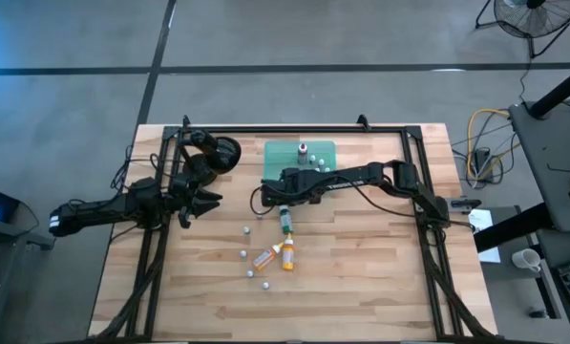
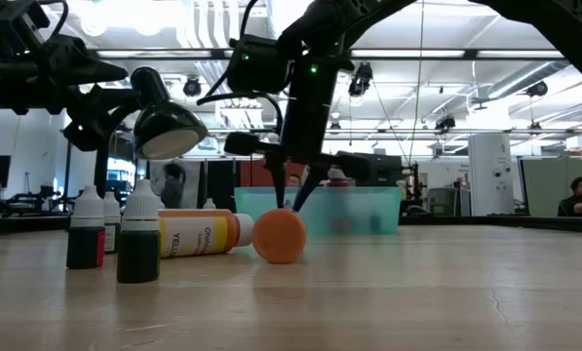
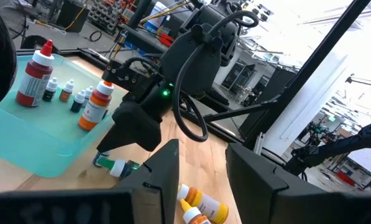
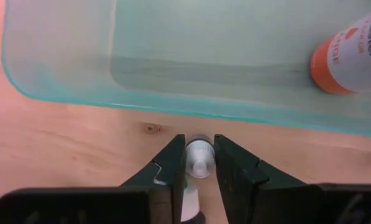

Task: Pick & Place food coloring
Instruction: Put the small blue food coloring bottle into the bin, then put the top left small red food coloring bottle into the bin

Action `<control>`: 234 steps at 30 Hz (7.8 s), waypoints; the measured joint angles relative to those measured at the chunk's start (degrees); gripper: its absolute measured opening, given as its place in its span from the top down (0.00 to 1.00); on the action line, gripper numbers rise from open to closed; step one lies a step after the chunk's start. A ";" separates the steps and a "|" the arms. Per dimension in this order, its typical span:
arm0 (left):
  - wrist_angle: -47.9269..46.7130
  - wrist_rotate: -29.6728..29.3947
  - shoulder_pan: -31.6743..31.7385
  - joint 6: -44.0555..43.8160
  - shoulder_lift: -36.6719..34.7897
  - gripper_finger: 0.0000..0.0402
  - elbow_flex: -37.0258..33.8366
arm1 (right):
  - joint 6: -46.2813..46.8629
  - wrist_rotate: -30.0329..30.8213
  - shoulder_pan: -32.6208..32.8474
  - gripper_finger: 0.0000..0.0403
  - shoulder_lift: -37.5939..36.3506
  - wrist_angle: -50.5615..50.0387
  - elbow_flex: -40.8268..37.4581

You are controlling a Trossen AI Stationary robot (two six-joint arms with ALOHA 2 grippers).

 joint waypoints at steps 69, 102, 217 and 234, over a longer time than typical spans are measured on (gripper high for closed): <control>0.00 0.02 0.00 0.02 0.01 0.74 -0.01 | -49.22 -9.02 -16.16 0.83 -1.73 0.07 0.13; 0.00 0.02 -0.02 -0.01 0.01 0.74 0.01 | -55.66 -9.15 -15.98 0.66 -1.82 -0.07 0.13; 0.00 0.02 -0.04 0.02 -0.02 0.74 -0.01 | -96.75 -21.39 -0.10 0.84 8.05 7.31 16.50; 0.00 0.02 -0.02 0.01 -0.02 0.74 0.00 | -67.06 -14.37 -12.67 0.85 6.03 -15.41 31.25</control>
